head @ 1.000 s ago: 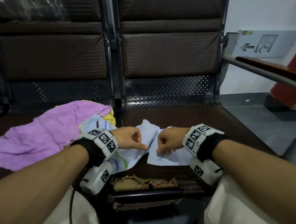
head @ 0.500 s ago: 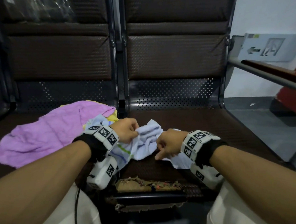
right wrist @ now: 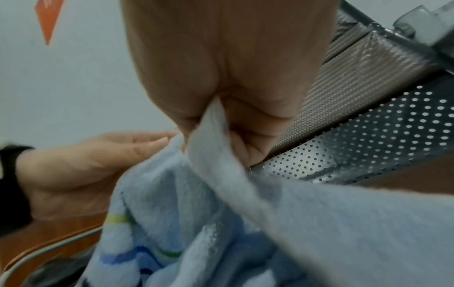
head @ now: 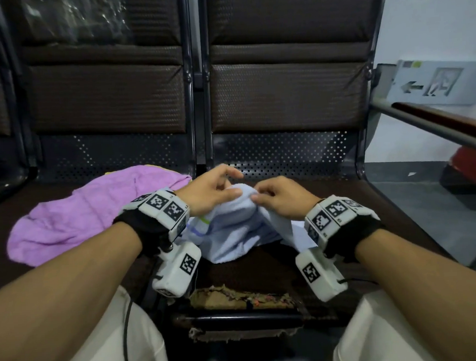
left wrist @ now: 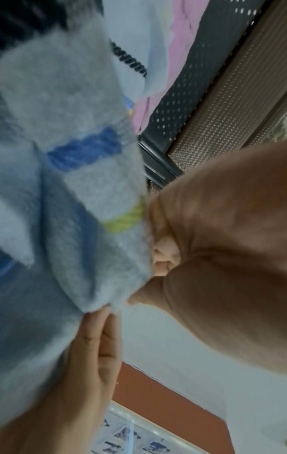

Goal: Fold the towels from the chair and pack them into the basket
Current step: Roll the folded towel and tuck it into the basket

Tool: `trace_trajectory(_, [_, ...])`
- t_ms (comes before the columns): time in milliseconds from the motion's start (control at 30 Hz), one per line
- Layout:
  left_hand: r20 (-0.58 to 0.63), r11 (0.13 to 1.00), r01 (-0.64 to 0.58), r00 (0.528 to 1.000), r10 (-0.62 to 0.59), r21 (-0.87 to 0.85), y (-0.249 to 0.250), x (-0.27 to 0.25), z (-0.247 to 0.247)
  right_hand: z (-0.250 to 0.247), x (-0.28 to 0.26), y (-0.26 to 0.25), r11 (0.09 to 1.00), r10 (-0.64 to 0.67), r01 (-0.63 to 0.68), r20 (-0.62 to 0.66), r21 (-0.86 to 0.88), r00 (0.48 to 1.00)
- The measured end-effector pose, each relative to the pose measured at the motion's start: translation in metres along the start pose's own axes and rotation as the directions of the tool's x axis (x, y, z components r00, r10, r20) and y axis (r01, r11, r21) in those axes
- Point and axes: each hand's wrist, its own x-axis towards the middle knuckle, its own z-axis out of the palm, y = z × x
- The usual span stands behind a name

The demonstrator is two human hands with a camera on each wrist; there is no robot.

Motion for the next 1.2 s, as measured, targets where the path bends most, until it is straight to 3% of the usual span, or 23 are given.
trace_trajectory(100, [0.033, 0.997, 0.072, 0.997, -0.071, -0.01, -0.002, -0.004, -0.003, -0.007, 0.006, 0.004, 0.974, 0.1, -0.057, -0.192, 0.218, 0.976])
trace_trajectory(167, [0.028, 0.989, 0.088, 0.995, -0.091, 0.117, -0.006, -0.006, -0.002, -0.014, 0.006, 0.005, 0.917, 0.187, -0.059, -0.295, 0.394, 0.937])
trace_trajectory(233, [0.036, 0.975, 0.097, 0.994, -0.106, 0.202, -0.008, -0.008, 0.002, -0.021, 0.006, 0.004, 0.857, 0.266, -0.066, -0.329, 0.512, 0.906])
trace_trajectory(300, [0.057, 0.982, 0.116, 0.99, -0.125, 0.15, -0.007, -0.009, 0.009, -0.025, 0.004, 0.001, 0.809, 0.313, -0.077, -0.316, 0.583, 0.896])
trace_trajectory(467, [0.013, 0.989, 0.15, 0.989, -0.149, -0.006, 0.007, -0.002, 0.026, -0.028, -0.002, -0.005, 0.751, 0.313, -0.061, -0.273, 0.657, 0.91])
trace_trajectory(567, [0.002, 0.99, 0.075, 0.997, -0.076, 0.121, 0.006, 0.004, 0.036, -0.028, -0.004, -0.013, 0.728, 0.323, -0.056, -0.269, 0.683, 0.907])
trace_trajectory(700, [0.077, 0.963, 0.059, 0.994, -0.082, 0.264, -0.001, 0.009, 0.041, -0.026, -0.005, -0.016, 0.721, 0.336, -0.063, -0.268, 0.69, 0.903])
trace_trajectory(867, [0.056, 0.949, 0.055, 0.996, -0.076, 0.309, -0.002, 0.01, 0.042, -0.029, -0.006, -0.012, 0.716, 0.354, -0.04, -0.314, 0.697, 0.881])
trace_trajectory(967, [0.014, 0.947, 0.084, 0.996, -0.093, 0.31, -0.003, 0.009, 0.041, -0.033, -0.005, -0.005, 0.713, 0.381, -0.01, -0.376, 0.701, 0.845])
trace_trajectory(1100, [-0.116, 0.951, 0.162, 0.984, -0.135, 0.265, 0.003, 0.011, 0.033, -0.04, -0.004, 0.013, 0.73, 0.475, -0.02, -0.486, 0.683, 0.734])
trace_trajectory(1200, [-0.242, 0.956, 0.172, 0.964, -0.113, 0.238, 0.012, 0.014, 0.021, -0.043, -0.002, 0.022, 0.699, 0.56, -0.074, -0.481, 0.711, 0.675])
